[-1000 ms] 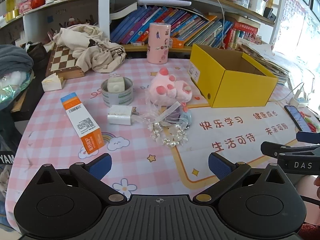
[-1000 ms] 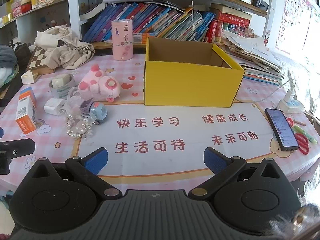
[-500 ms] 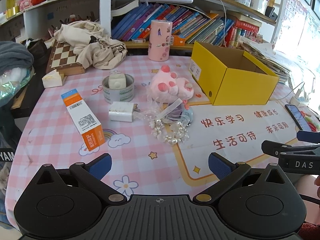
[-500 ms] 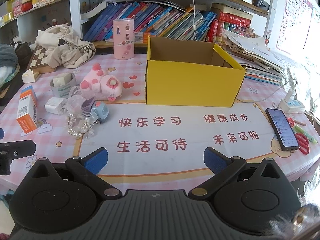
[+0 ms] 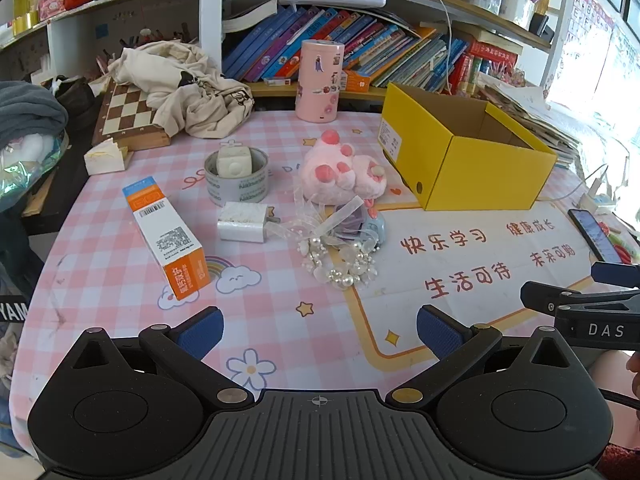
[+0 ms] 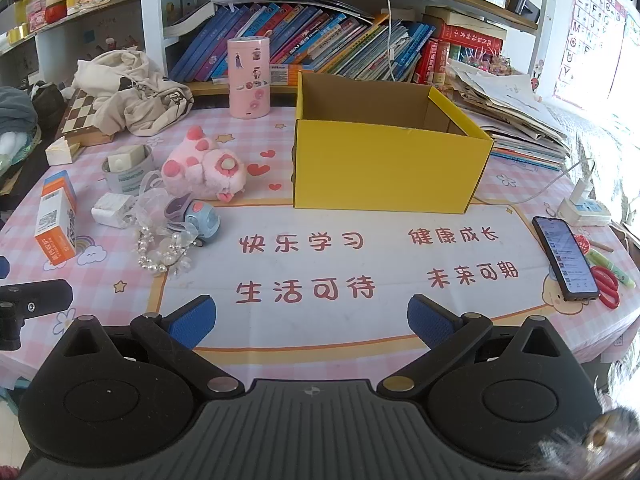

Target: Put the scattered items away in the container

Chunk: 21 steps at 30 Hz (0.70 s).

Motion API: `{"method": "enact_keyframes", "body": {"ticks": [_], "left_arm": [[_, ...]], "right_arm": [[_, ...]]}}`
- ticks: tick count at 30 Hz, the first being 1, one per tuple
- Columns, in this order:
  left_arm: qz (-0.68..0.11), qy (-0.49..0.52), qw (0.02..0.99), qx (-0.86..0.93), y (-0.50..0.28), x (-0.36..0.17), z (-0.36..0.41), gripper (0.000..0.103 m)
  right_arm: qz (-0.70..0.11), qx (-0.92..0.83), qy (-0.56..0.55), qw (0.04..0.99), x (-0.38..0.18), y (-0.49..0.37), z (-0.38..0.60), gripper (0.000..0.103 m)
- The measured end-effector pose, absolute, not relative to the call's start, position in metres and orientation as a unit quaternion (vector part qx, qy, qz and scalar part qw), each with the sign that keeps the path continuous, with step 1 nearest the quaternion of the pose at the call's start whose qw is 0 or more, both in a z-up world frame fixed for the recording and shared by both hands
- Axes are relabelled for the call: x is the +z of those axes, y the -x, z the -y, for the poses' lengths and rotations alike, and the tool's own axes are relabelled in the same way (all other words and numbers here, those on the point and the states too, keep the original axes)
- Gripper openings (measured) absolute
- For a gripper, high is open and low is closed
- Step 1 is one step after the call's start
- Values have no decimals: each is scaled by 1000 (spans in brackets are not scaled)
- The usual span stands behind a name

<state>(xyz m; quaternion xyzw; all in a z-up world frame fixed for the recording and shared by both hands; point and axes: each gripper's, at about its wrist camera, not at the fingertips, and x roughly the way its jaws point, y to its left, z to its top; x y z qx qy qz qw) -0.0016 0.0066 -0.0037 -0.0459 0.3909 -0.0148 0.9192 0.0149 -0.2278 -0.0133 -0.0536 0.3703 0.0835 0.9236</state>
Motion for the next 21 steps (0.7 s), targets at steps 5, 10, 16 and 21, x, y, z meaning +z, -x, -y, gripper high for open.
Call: {"method": "enact_keyframes", "body": {"ticks": [5,10,16,21], "left_arm": [[-391,46,919,-15,2,-4,-8,103],[-392,46,919,-16,2,-4,-8,103],[-394,46,918,-17,1,-4,-8,103],[-395,46,918,-17,0,-4,-7,103]], "right_arm": [[-371,84,53,923,-14,-14,228,103],[-371,84,53,923,-14,-14,229,103],[-372,83,52,923,-14,-14,229,103],[-373,81,52,923,-15,-15,229,103]]}}
